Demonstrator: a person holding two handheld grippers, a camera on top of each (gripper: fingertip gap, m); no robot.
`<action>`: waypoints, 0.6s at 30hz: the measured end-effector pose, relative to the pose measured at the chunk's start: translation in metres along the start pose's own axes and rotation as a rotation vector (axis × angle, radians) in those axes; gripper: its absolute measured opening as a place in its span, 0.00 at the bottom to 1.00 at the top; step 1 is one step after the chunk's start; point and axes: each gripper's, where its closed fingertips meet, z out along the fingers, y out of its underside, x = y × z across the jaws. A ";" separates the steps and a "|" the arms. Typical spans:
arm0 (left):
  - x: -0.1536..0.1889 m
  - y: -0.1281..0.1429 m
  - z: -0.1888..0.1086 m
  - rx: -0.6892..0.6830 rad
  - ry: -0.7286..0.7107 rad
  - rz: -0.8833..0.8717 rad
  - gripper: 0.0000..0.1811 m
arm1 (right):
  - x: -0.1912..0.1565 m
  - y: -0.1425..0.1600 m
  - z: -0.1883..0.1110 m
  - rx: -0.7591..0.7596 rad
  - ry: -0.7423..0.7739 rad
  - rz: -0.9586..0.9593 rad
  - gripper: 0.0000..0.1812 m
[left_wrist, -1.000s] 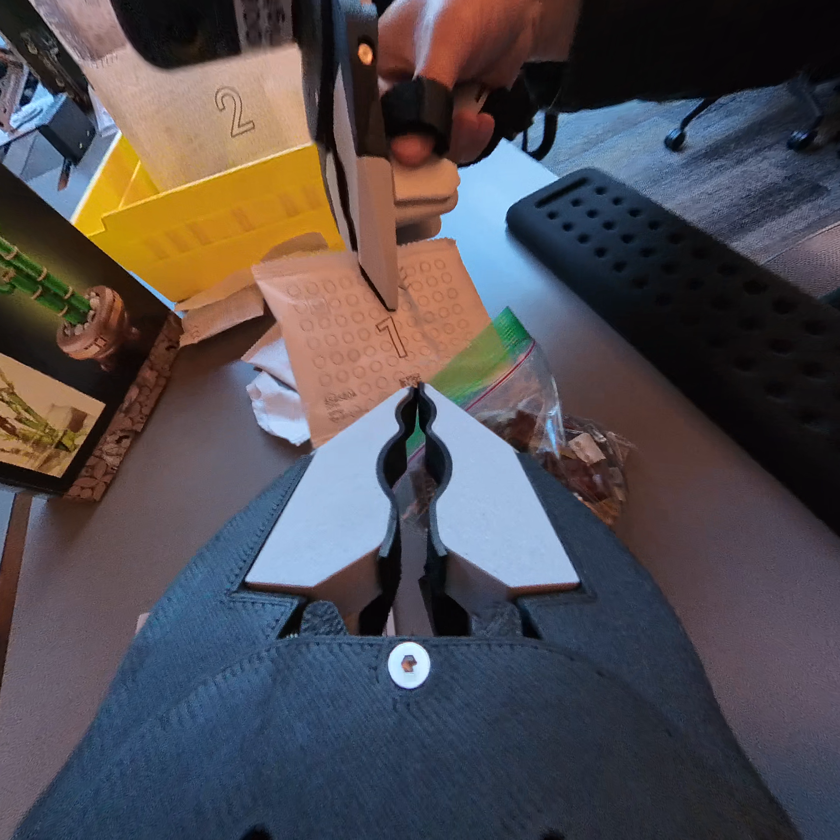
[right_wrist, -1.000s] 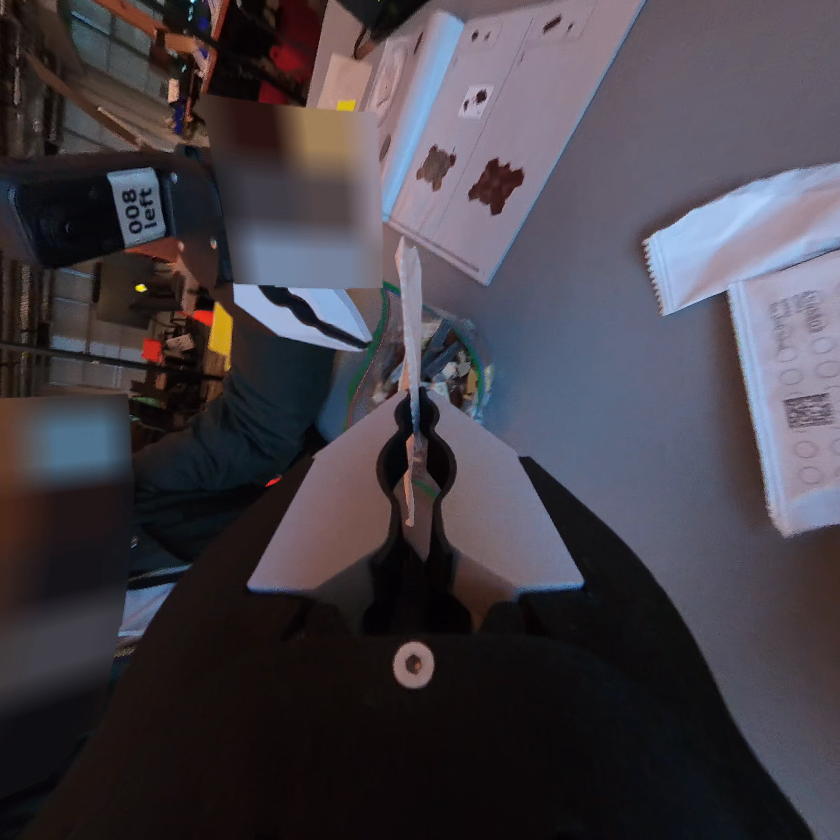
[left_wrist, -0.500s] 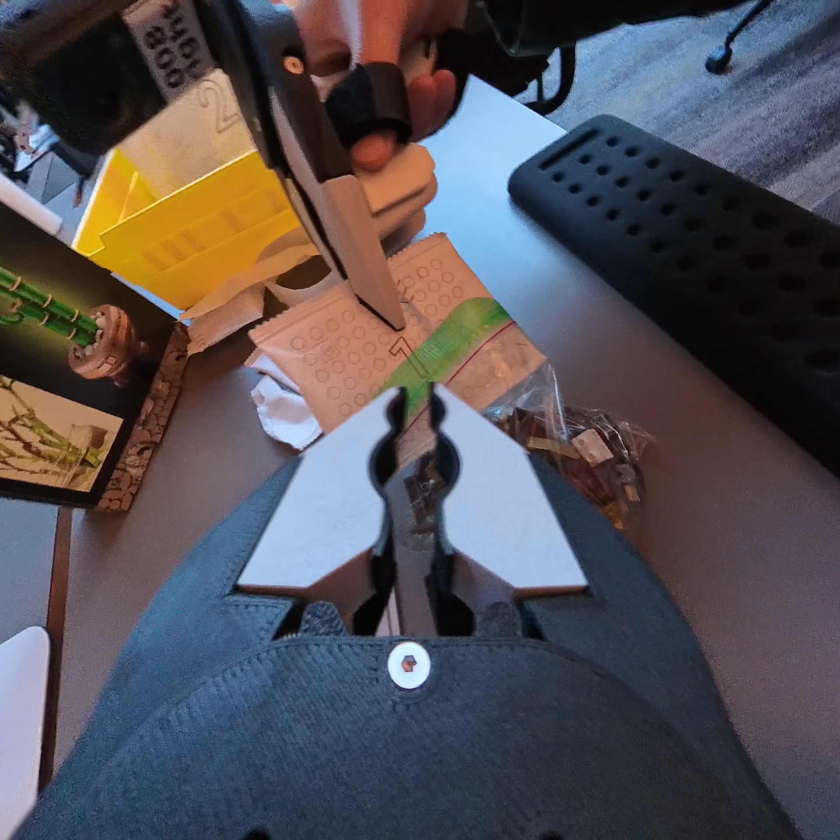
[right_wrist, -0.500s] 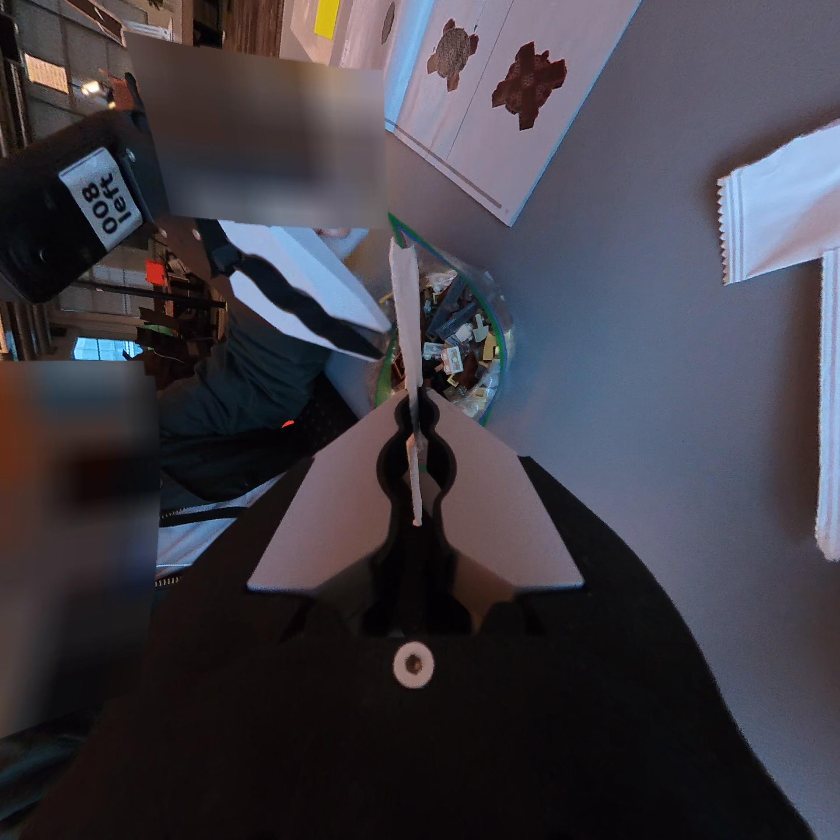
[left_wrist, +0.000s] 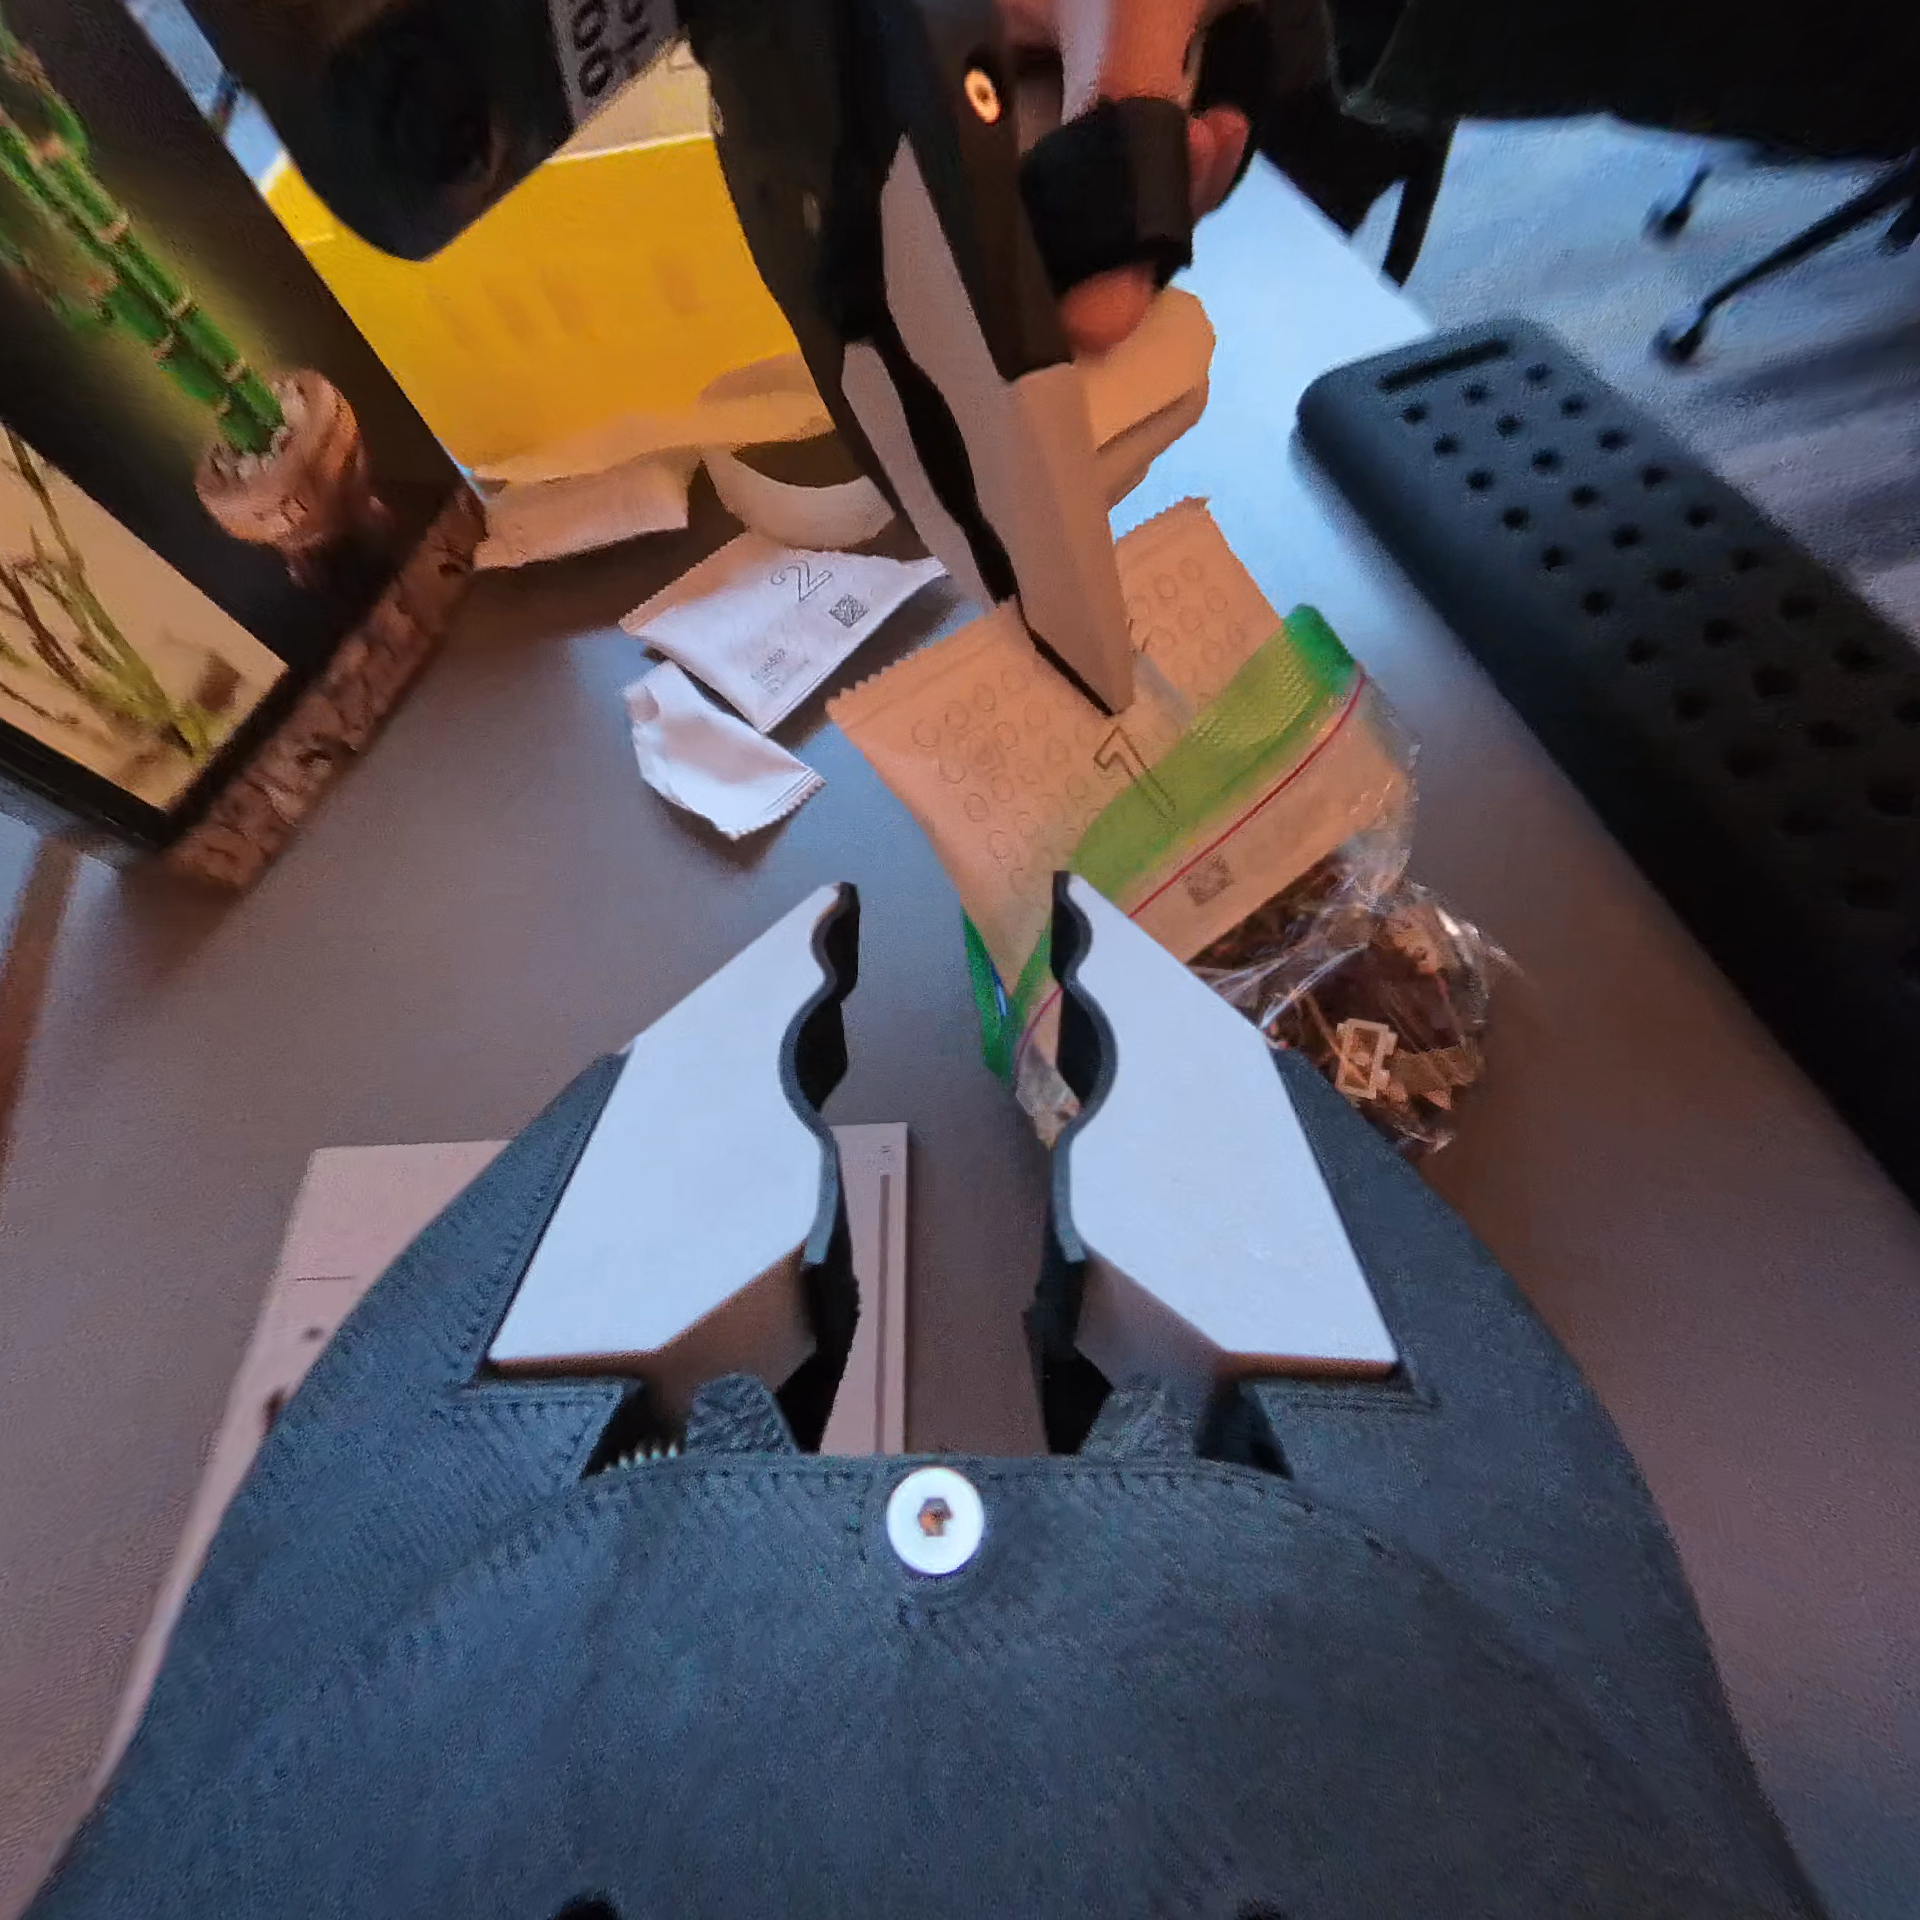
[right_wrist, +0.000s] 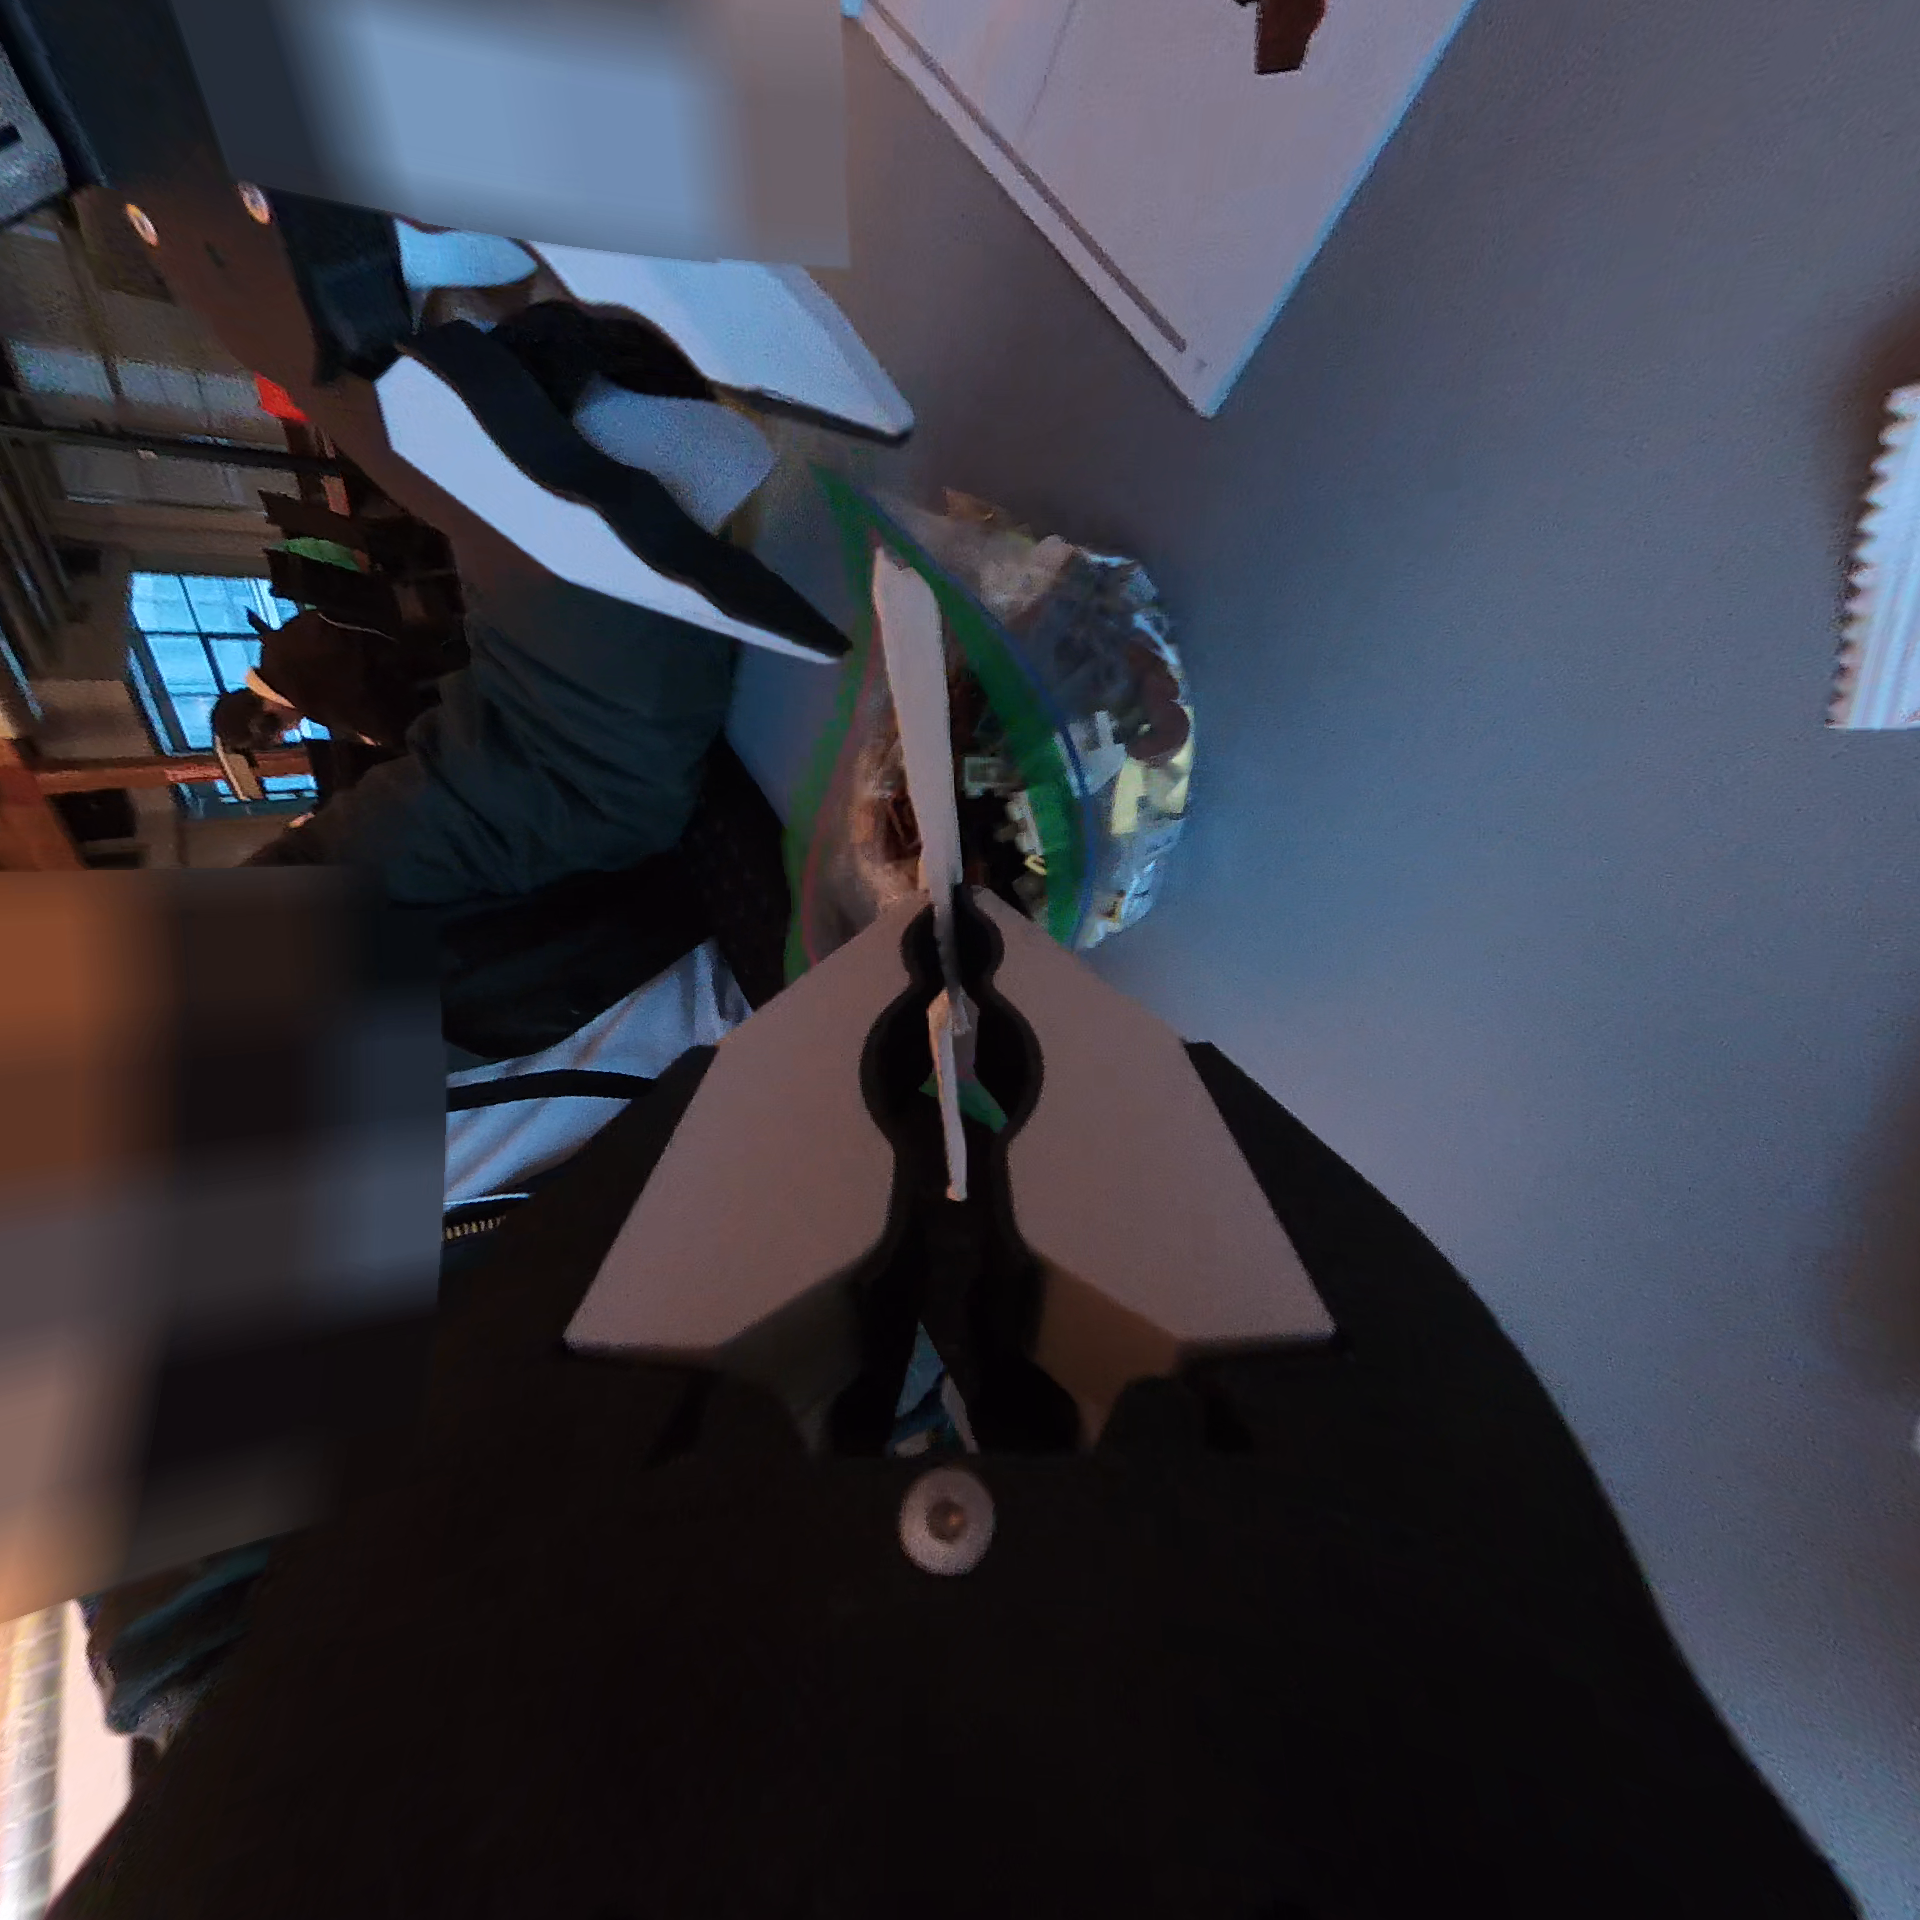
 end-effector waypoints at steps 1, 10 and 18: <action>-0.002 0.001 -0.002 0.034 0.022 -0.047 0.20 | 0.002 -0.002 0.000 0.000 -0.013 0.018 0.00; 0.016 0.001 -0.022 0.211 0.383 -0.327 0.19 | -0.006 -0.002 0.006 -0.048 -0.210 0.110 0.00; 0.021 0.013 -0.008 0.088 0.316 -0.215 0.01 | -0.016 0.001 0.011 -0.084 -0.270 0.083 0.00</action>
